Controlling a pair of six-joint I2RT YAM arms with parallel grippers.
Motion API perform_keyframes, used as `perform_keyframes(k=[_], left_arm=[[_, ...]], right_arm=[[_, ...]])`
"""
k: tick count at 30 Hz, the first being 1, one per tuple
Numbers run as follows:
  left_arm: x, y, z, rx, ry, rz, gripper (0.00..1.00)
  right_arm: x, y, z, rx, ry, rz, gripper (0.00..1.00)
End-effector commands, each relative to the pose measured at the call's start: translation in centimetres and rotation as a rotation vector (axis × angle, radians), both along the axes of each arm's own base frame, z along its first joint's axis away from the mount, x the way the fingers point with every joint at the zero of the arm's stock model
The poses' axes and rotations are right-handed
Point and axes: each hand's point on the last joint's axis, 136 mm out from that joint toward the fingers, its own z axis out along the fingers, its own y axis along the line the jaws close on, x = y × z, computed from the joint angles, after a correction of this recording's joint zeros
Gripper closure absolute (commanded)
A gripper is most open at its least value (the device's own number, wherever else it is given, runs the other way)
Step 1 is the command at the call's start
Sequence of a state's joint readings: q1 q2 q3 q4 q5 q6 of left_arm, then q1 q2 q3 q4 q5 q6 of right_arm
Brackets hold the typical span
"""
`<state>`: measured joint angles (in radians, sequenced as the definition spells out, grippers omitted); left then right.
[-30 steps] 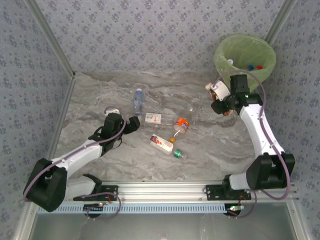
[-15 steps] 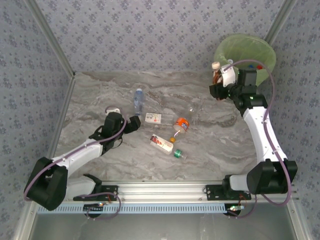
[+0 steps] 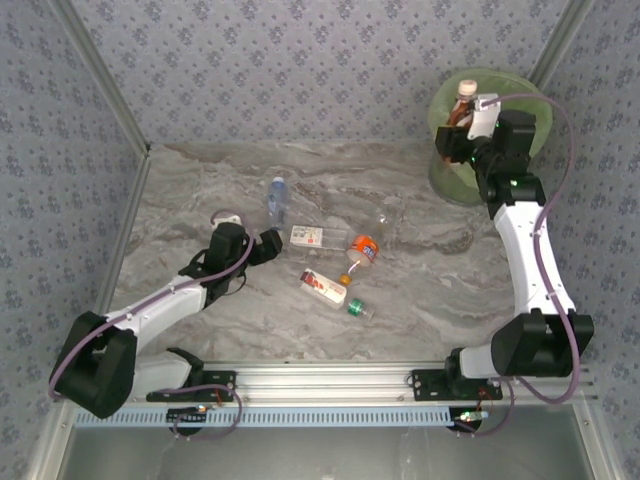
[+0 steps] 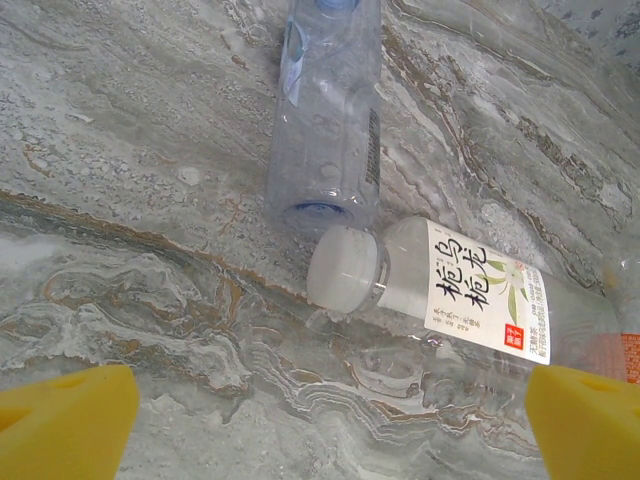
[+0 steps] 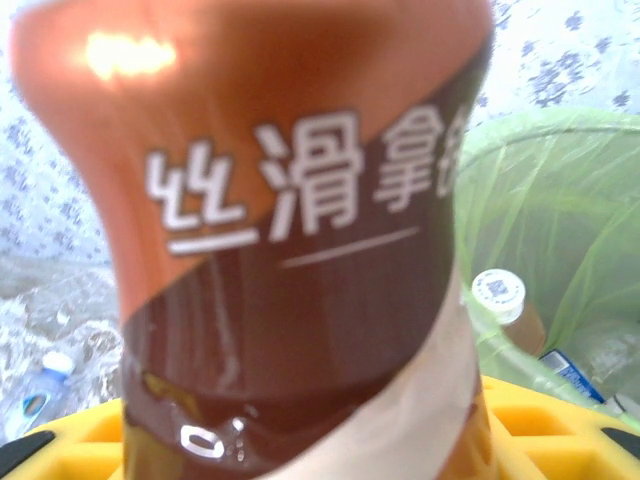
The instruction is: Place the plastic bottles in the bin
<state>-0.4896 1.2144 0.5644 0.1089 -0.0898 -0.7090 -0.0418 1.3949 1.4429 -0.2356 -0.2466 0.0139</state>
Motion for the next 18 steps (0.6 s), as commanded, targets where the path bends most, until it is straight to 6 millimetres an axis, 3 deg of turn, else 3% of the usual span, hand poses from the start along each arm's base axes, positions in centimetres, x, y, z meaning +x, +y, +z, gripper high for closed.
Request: perform_keyframes(k=[1,6,13,18], left_arm=[[0.8,-0.4,1.4,-0.037,-0.027,0.002,0.01],[0.6,-0.3,1.3,-0.040,-0.024,0.008,0.01],[0.6,-0.2,1.4,-0.041,-0.025,0.016,0.01],[0.5,0.1,1.5,-0.036,-0.030,0.023,0.01]], right_arm=[[1.4,-1.6,2.8,0.039,-0.067,-0.081,0.54],[2.9,-4.0,2.9,0.074,-0.031,-0.164,0.54],[5.7,-7.7,1.1,0.168,0.088,-0.256,0.53],[7.4,-9.1,1.0,0.191,0.082,-0.284,0.53]])
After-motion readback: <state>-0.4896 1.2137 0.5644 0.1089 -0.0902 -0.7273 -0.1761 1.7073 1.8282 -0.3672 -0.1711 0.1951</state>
